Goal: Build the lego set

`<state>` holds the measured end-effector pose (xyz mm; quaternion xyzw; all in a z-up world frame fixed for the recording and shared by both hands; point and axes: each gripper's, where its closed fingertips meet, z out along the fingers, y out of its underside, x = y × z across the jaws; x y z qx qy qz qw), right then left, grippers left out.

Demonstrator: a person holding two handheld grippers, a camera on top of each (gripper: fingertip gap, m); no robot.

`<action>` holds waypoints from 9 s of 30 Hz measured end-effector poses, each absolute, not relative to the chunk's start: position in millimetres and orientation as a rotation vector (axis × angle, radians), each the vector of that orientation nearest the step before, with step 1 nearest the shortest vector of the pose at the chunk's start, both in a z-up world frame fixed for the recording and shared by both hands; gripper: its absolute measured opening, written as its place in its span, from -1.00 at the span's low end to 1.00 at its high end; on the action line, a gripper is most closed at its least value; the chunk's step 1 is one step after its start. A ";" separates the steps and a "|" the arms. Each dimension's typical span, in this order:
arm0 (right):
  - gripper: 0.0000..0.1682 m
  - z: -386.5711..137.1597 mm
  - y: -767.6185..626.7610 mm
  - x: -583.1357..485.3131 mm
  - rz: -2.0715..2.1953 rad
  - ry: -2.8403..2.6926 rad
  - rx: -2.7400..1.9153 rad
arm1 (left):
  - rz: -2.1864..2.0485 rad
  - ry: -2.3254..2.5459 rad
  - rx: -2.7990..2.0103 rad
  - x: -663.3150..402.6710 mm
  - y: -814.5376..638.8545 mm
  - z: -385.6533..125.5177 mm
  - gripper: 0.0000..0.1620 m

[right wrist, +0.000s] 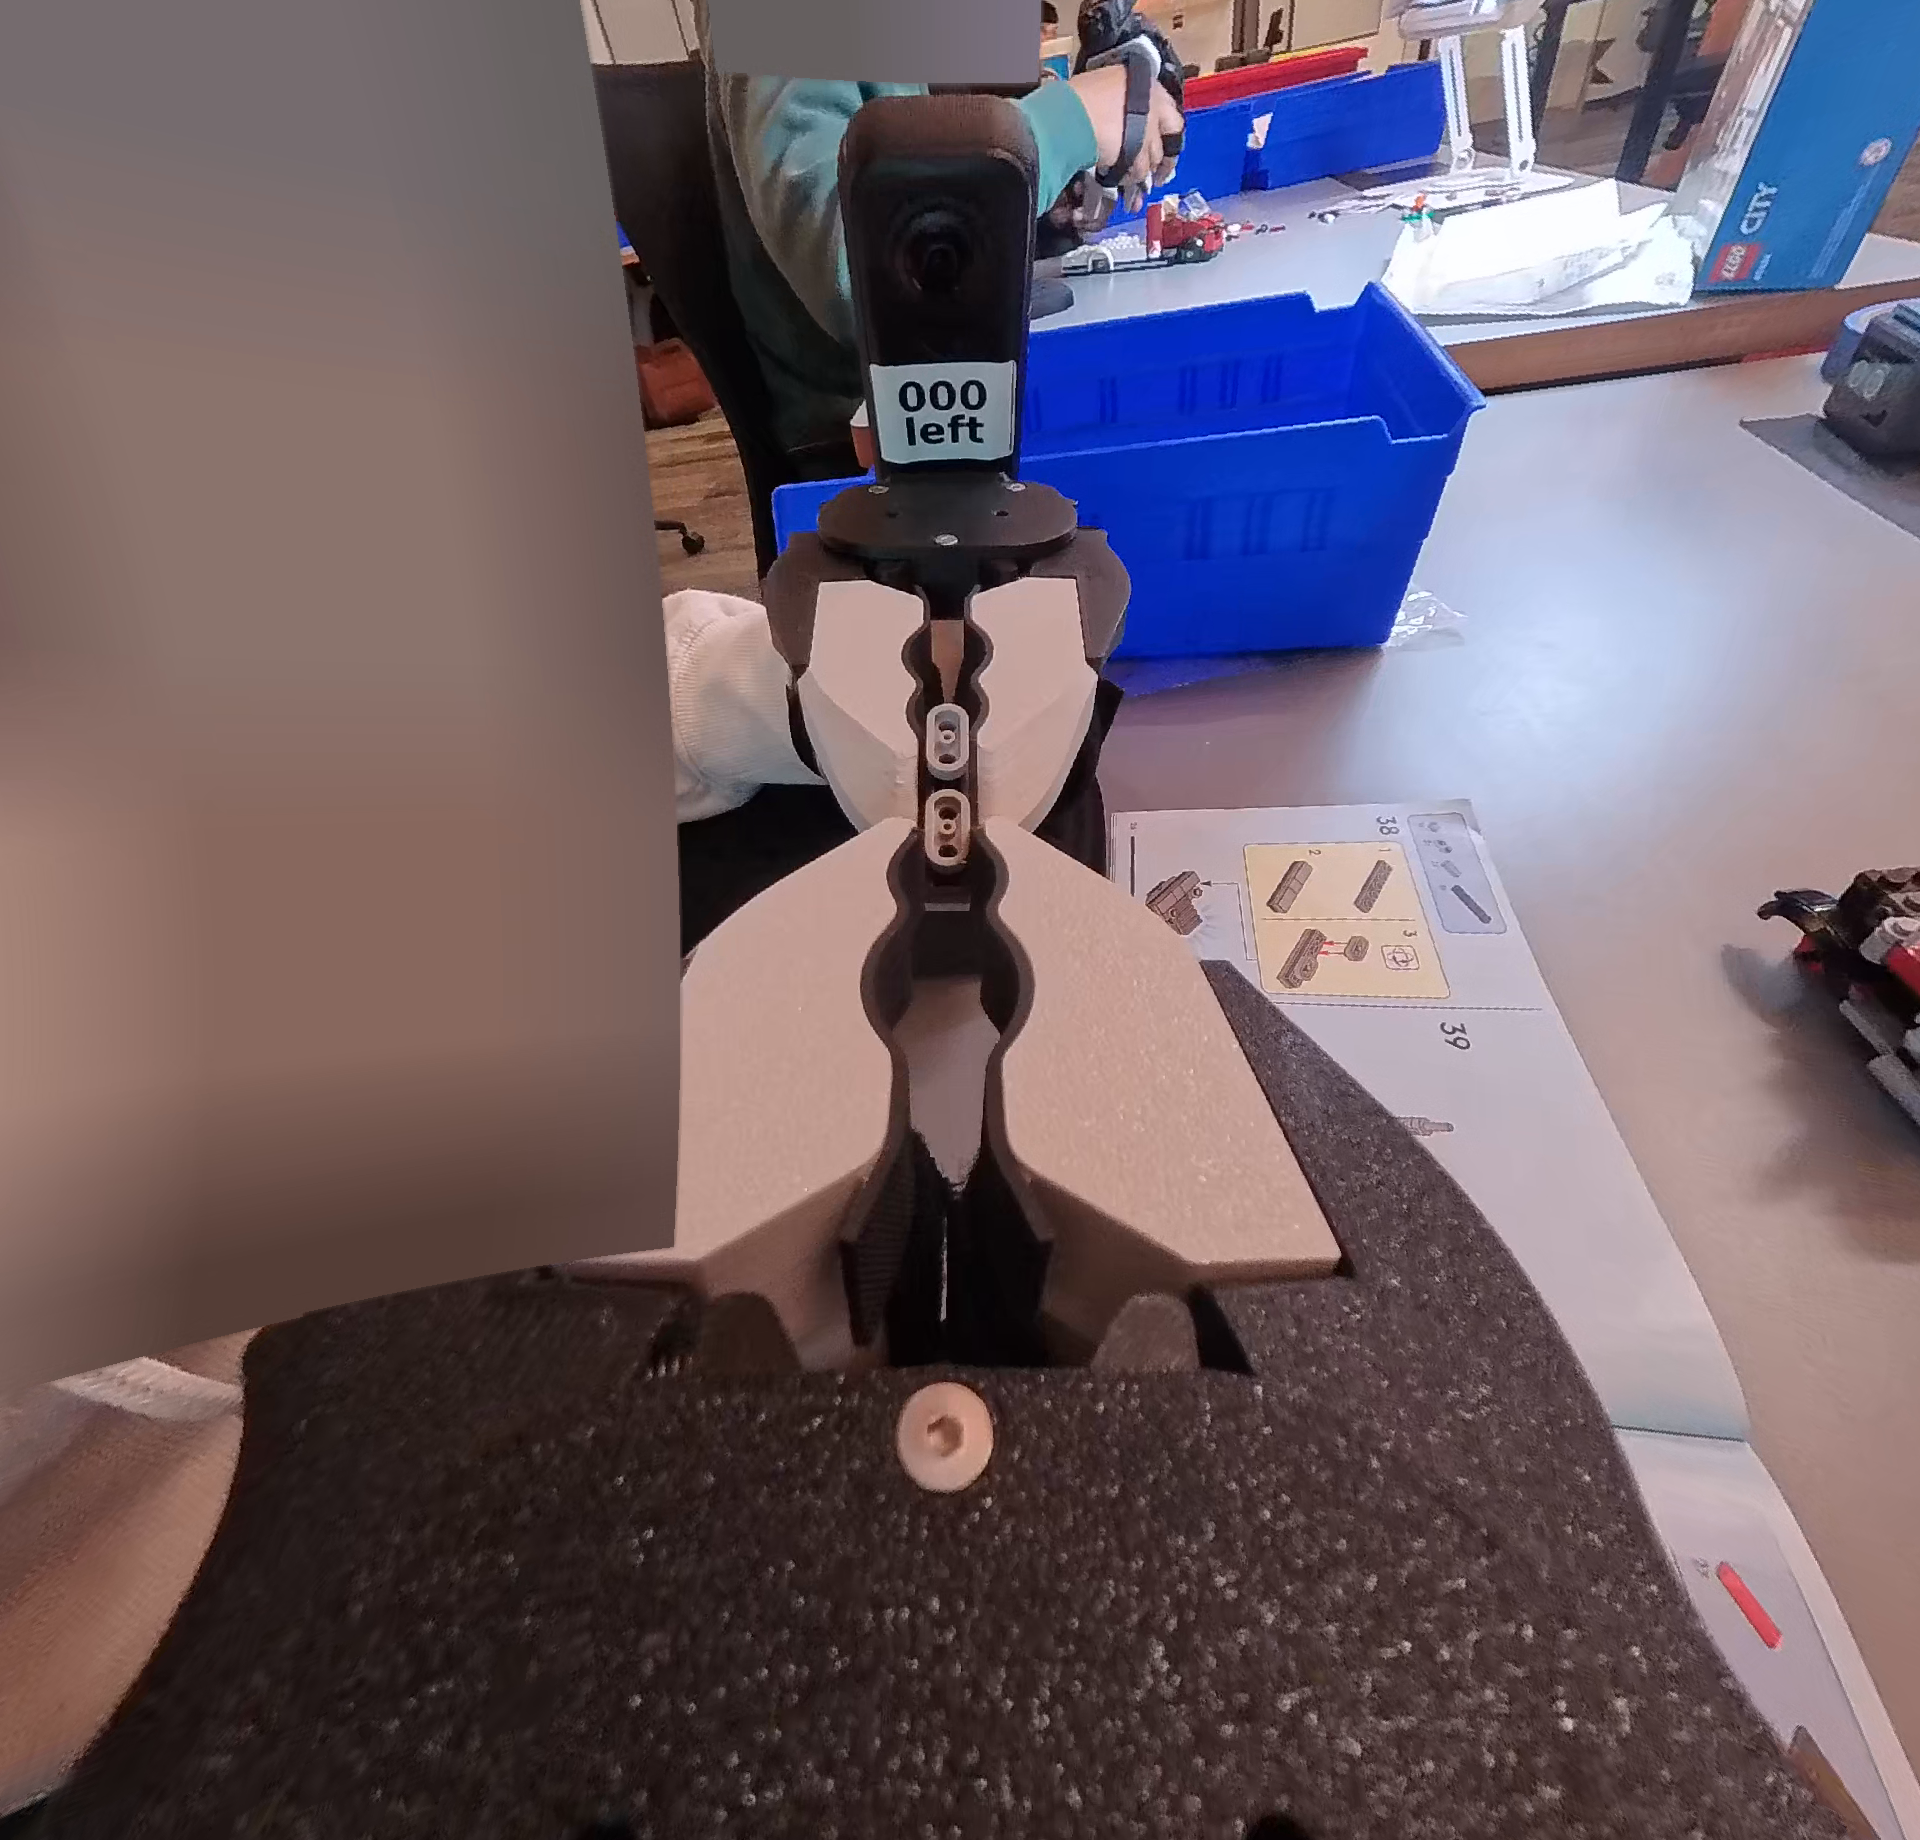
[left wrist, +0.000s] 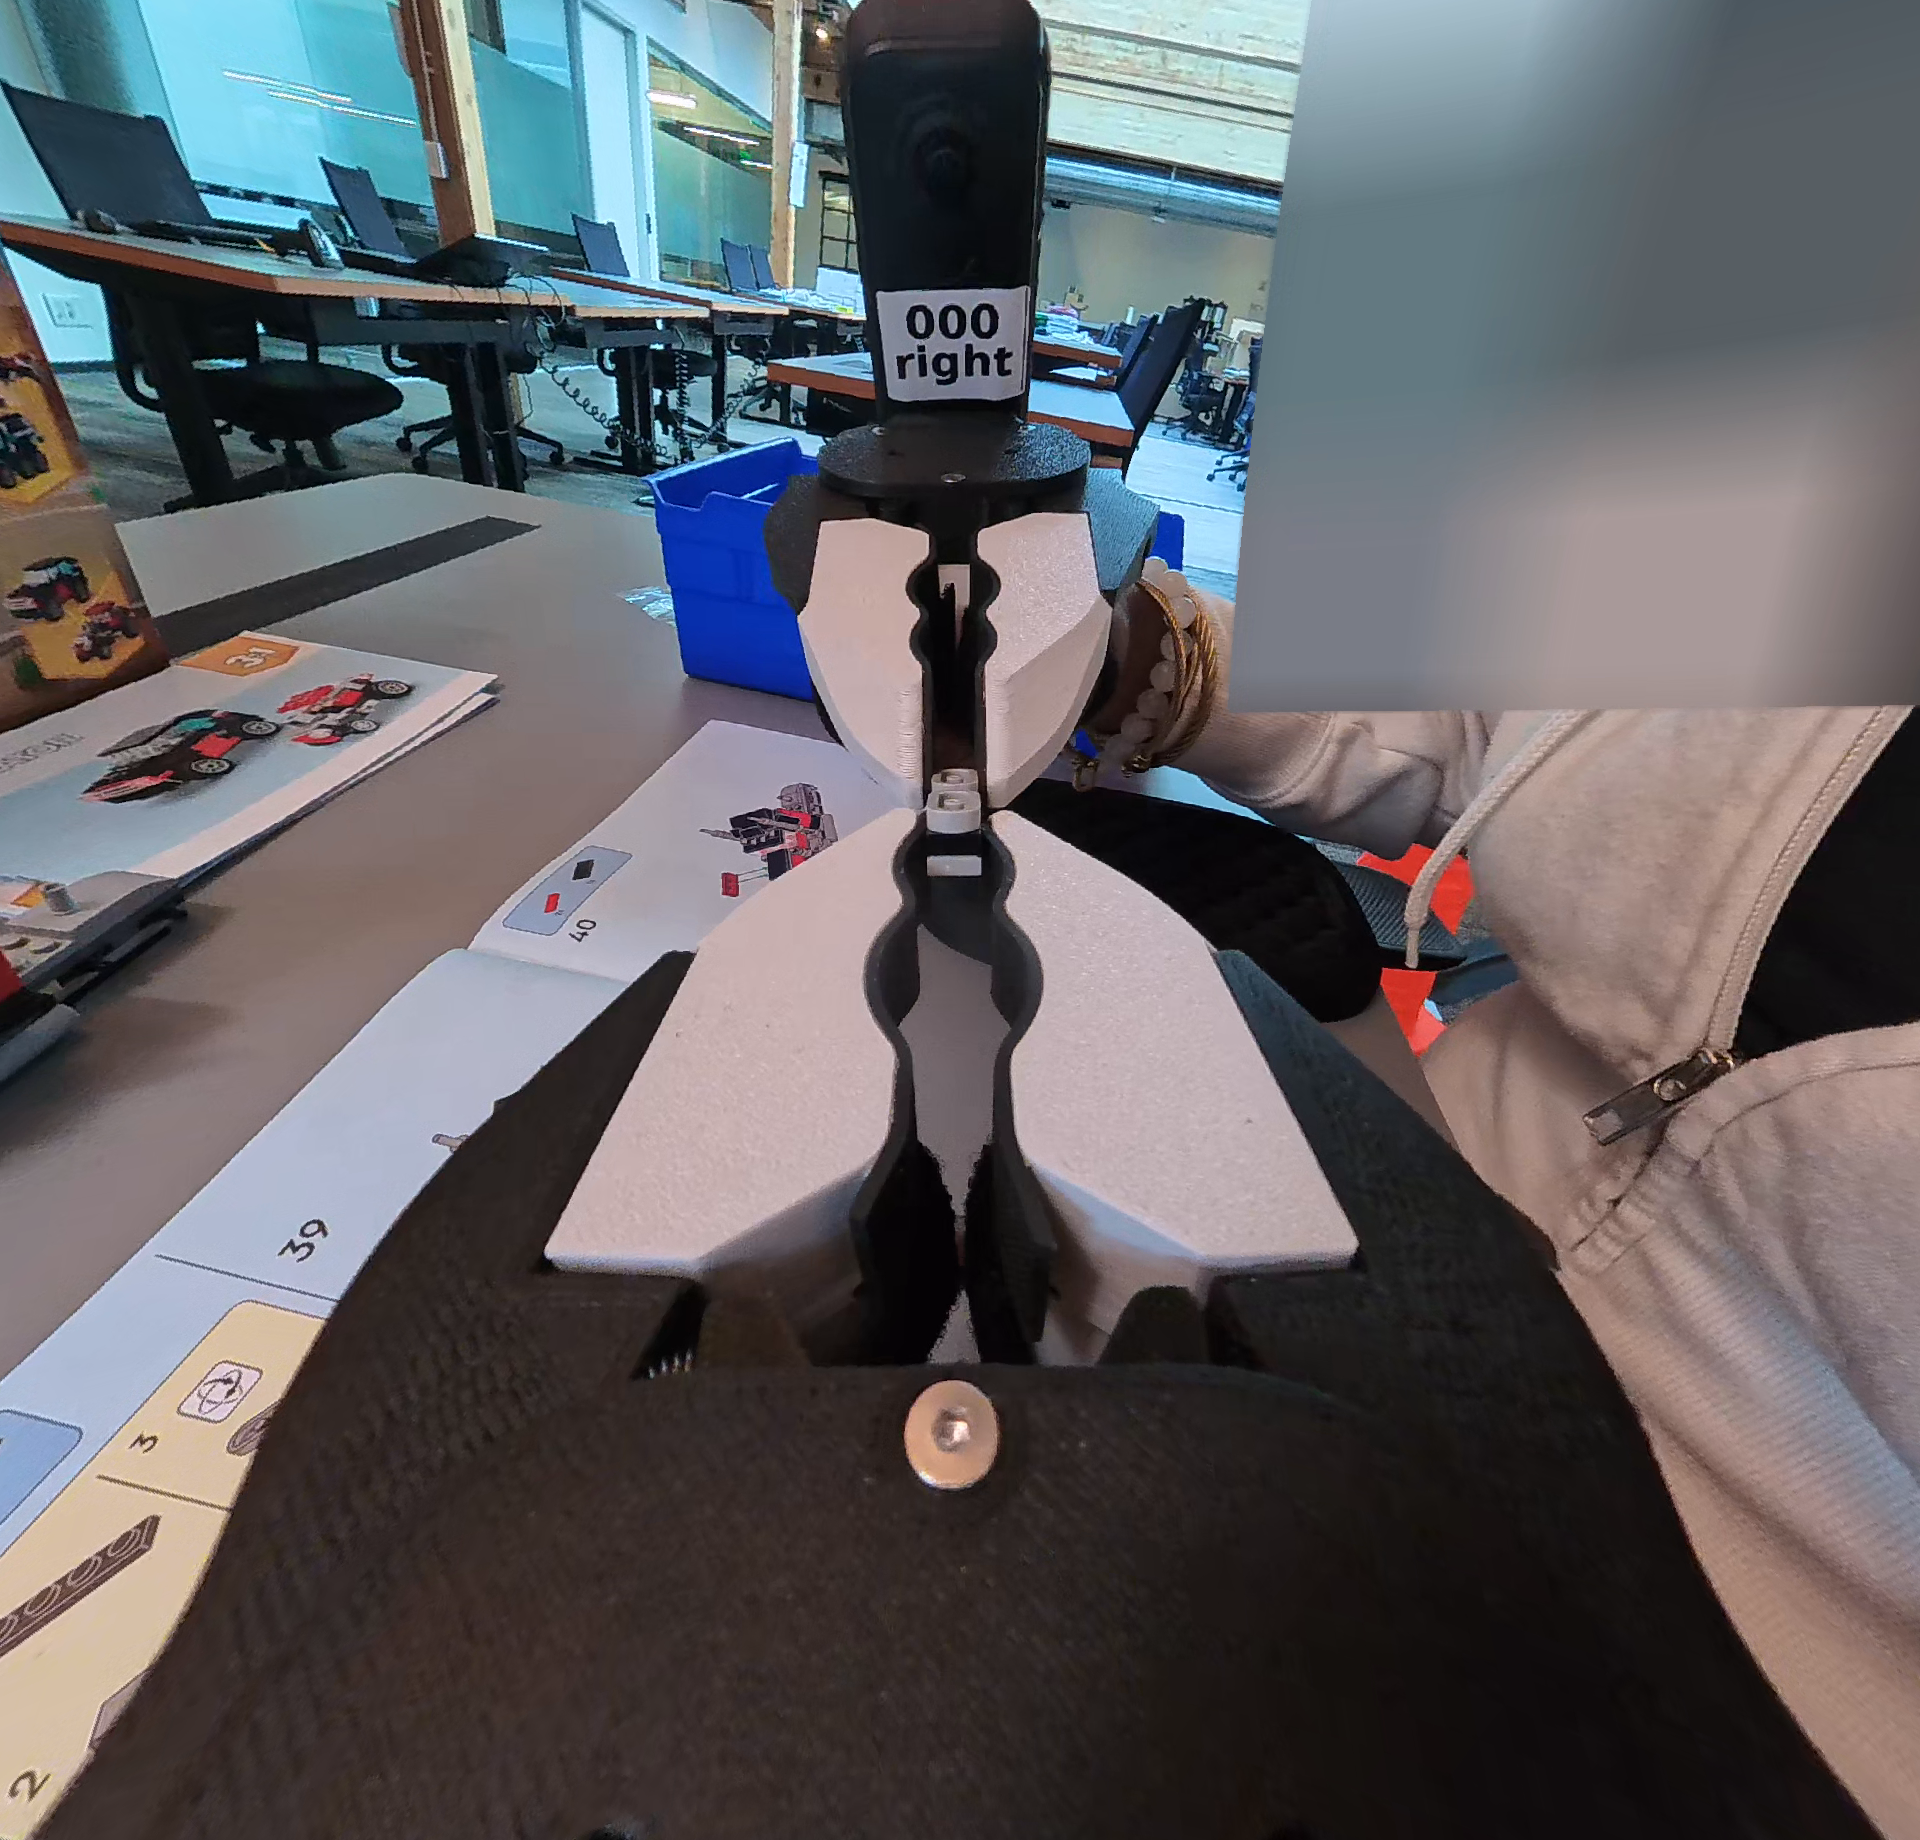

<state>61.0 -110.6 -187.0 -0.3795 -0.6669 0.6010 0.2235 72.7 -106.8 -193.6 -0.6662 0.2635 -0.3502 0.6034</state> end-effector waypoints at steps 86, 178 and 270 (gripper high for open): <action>-0.81 -176.7 -119.3 59.2 1.475 -1.986 -1.125 | -0.773 0.654 -1.401 67.4 -119.7 -177.1 -0.90; -0.86 -140.7 -131.6 60.9 2.334 -1.324 -1.441 | 0.021 0.828 -1.085 68.5 -127.8 -143.7 -0.89; -0.88 -146.7 -108.5 75.1 1.236 -1.710 -0.410 | -1.530 0.225 -1.402 75.0 -109.7 -154.1 -0.74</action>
